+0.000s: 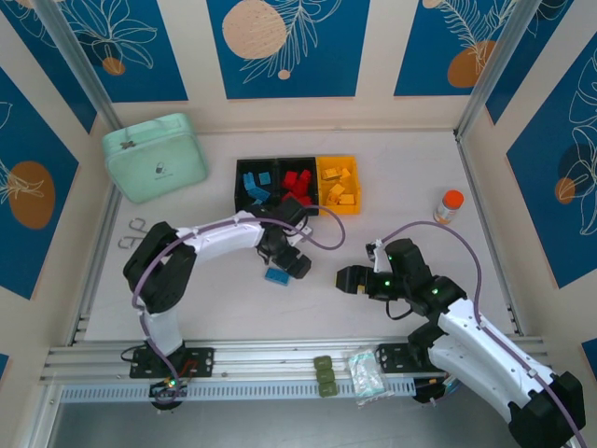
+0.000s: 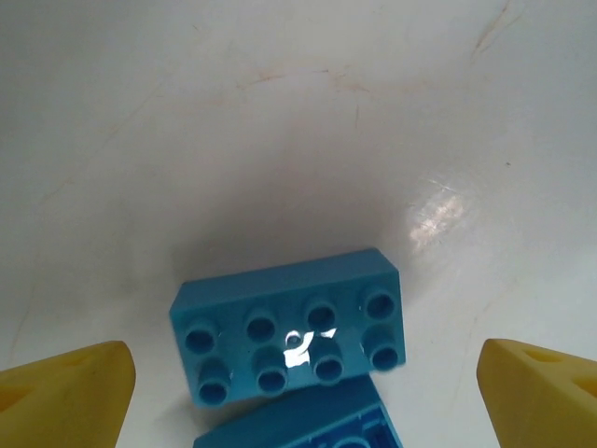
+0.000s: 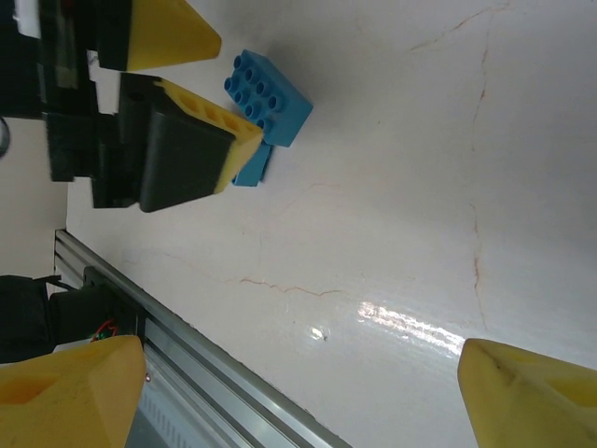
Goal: Sort the legos into containers by color
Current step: Pick up the lego from the center of the table.
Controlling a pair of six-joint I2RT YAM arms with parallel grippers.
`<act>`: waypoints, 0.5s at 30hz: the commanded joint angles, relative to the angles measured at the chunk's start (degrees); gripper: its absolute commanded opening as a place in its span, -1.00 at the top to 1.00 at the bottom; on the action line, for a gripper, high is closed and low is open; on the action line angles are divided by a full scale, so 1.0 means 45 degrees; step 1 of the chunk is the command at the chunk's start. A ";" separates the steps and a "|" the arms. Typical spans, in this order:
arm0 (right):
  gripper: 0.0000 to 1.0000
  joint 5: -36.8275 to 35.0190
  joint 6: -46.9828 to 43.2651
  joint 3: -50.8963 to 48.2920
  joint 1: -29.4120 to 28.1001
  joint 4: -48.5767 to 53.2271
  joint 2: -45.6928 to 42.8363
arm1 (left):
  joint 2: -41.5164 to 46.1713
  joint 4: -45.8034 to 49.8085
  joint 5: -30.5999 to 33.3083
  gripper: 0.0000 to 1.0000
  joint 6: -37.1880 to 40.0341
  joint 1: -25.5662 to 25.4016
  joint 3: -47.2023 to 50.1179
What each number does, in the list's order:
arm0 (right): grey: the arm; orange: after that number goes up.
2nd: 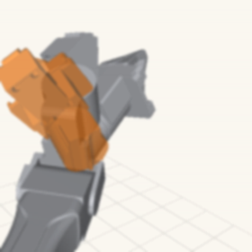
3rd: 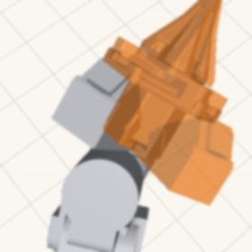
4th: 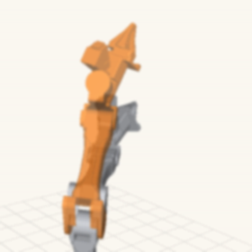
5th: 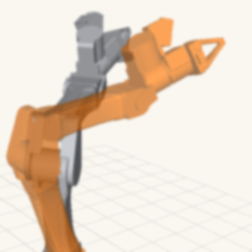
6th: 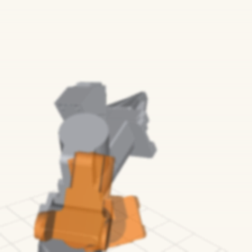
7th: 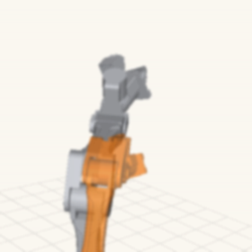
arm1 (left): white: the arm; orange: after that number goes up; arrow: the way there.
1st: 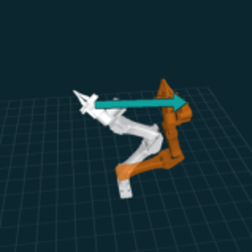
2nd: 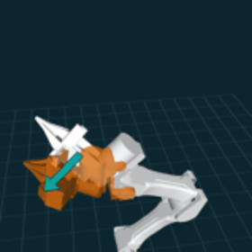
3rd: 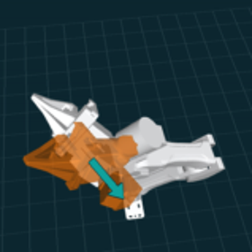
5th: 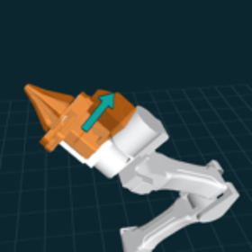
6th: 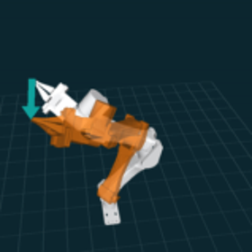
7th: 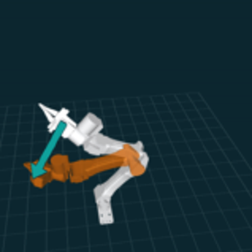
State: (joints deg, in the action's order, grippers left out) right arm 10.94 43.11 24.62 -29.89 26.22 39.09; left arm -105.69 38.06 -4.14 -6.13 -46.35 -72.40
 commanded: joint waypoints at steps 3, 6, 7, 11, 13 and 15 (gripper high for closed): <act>-0.75 0.0466 0.0107 -0.0242 0.0177 -0.0113 -0.0207 | -0.0637 -0.0271 0.0197 -0.81 -0.0357 -0.0324 0.0038; -0.75 0.0479 0.0143 -0.0301 0.0233 -0.0185 -0.0230 | -0.0864 -0.0160 0.0237 -0.65 -0.0473 -0.0345 -0.0077; -0.74 0.0489 0.0165 -0.0313 0.0241 -0.0204 -0.0230 | -0.0888 -0.0111 0.0237 -0.59 -0.0466 -0.0345 -0.0114; -0.75 0.0530 0.0224 -0.0417 0.0303 -0.0352 -0.0230 | -0.0637 -0.0033 0.0271 -0.28 -0.0492 -0.0348 -0.0181; -0.75 0.0538 0.0236 -0.0464 0.0333 -0.0413 -0.0230 | -0.0491 0.0035 0.0354 -0.23 -0.0536 -0.0360 -0.0259; -0.74 0.0590 0.0262 -0.0491 0.0366 -0.0493 -0.0218 | -0.0353 0.0122 0.0403 -0.17 -0.0586 -0.0345 -0.0370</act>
State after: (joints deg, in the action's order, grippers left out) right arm 12.10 43.57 23.16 -28.60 24.80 38.74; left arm -108.92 37.08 -3.09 -8.56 -47.46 -72.58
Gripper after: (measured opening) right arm 0.873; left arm 0.610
